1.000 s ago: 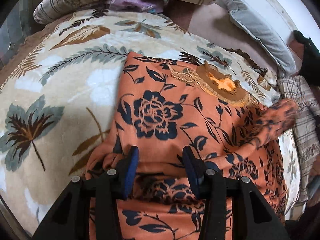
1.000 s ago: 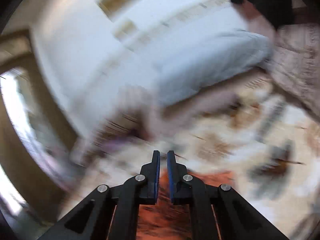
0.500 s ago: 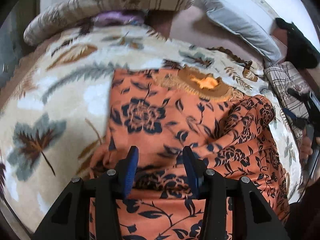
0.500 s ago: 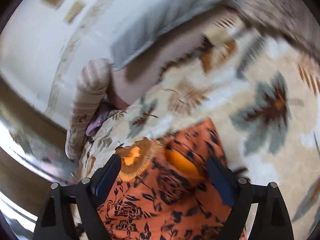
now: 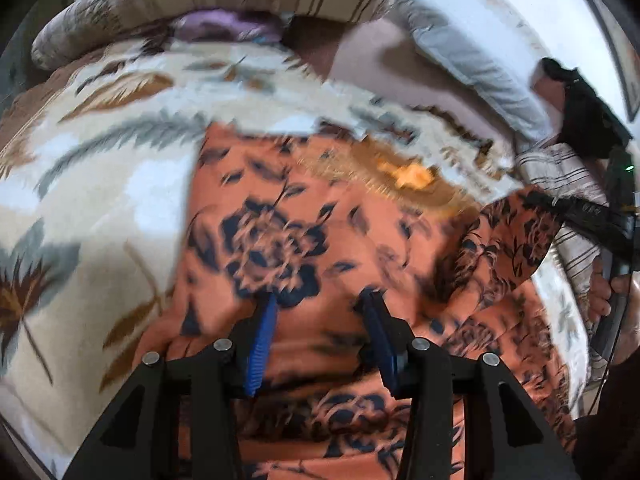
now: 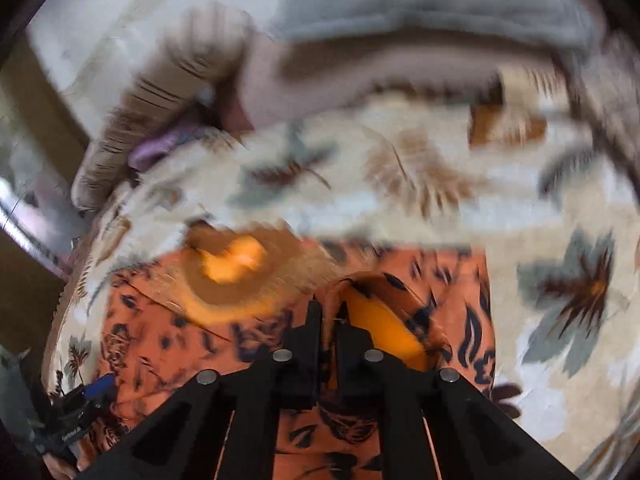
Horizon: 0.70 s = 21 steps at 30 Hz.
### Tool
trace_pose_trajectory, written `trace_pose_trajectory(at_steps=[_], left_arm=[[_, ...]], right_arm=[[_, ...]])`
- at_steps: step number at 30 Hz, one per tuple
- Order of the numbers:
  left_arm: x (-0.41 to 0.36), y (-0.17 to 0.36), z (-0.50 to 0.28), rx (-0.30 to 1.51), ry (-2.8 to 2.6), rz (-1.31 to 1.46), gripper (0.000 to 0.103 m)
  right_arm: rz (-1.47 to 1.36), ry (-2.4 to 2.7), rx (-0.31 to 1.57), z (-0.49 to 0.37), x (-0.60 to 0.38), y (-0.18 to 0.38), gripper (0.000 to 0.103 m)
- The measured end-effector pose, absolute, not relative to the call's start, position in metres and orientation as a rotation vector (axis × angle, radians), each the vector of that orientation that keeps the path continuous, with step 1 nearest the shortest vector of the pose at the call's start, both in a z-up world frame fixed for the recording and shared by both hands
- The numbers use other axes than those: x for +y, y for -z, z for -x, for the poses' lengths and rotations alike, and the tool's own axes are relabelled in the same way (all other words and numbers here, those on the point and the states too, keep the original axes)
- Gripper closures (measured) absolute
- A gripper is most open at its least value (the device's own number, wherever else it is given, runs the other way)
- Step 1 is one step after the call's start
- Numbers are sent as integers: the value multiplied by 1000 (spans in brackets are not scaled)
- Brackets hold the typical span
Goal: Fold small clothes
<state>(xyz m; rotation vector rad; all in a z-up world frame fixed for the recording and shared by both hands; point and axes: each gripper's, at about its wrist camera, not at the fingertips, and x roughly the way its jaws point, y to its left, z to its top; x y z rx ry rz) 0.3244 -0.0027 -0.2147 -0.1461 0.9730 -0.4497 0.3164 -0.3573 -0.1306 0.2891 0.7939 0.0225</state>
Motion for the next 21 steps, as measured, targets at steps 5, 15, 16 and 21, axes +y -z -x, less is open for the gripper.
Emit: trace_pose_trajectory(at_steps=[5,15,16,21], left_arm=[[3,210,-328,940,436,175,57],[-13,209,-305,964,475,66,57],[-14,209,-304,963,474,64,57],[-7,207,-303,958,459,94,57]], right_arm=[[-228,-90,439,-277,-342,49,97],[-274,105,970,-213,-434,171,93],[-297,118,954,-205,-439,171,93],[-383,70,878,-212,-427,144,93]])
